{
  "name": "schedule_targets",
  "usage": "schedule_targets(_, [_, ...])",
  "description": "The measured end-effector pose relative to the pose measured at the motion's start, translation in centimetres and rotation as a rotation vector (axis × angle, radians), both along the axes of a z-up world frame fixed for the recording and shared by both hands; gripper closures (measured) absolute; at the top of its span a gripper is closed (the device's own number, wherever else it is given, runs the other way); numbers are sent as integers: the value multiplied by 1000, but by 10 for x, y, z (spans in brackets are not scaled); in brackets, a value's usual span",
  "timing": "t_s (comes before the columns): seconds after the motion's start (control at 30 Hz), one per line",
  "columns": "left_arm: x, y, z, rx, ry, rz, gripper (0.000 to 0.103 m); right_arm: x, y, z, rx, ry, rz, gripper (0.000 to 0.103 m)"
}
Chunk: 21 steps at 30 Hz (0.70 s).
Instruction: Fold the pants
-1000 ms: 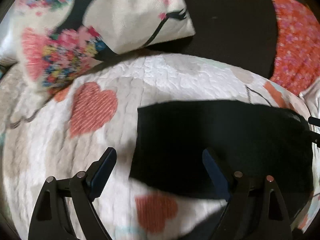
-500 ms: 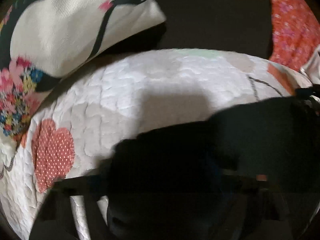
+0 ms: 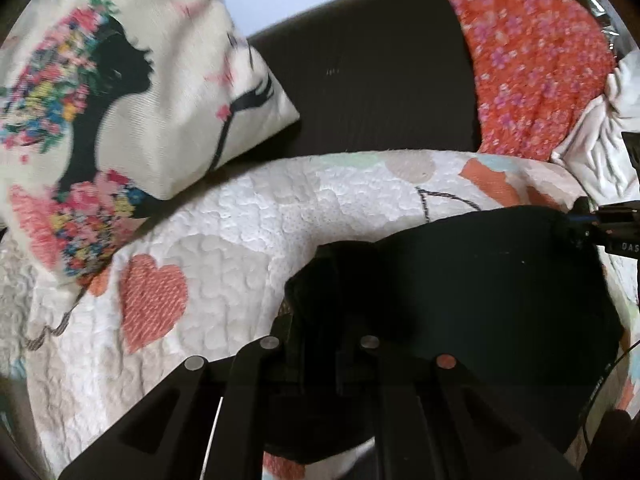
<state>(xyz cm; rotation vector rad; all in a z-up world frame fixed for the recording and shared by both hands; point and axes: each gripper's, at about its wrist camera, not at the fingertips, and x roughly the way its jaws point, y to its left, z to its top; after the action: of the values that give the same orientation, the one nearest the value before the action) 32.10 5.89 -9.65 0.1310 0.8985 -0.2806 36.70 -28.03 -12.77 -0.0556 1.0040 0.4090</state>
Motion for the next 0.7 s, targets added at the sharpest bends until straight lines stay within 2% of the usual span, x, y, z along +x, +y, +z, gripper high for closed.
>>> schedule_targets(0.23, [-61, 1, 13, -7, -59, -5, 94, -63, 4, 12, -8, -23, -2, 92])
schedule_targets(0.37, [-102, 4, 2, 13, -80, -7, 94, -105, 6, 9, 0, -16, -5, 92])
schedule_targets(0.53, [-145, 10, -19, 30, -68, -7, 92, -153, 8, -12, 31, 26, -10, 92])
schedule_targets(0.7, [-185, 7, -52, 132, -25, -47, 85, -203, 12, -51, 59, 118, -30, 92])
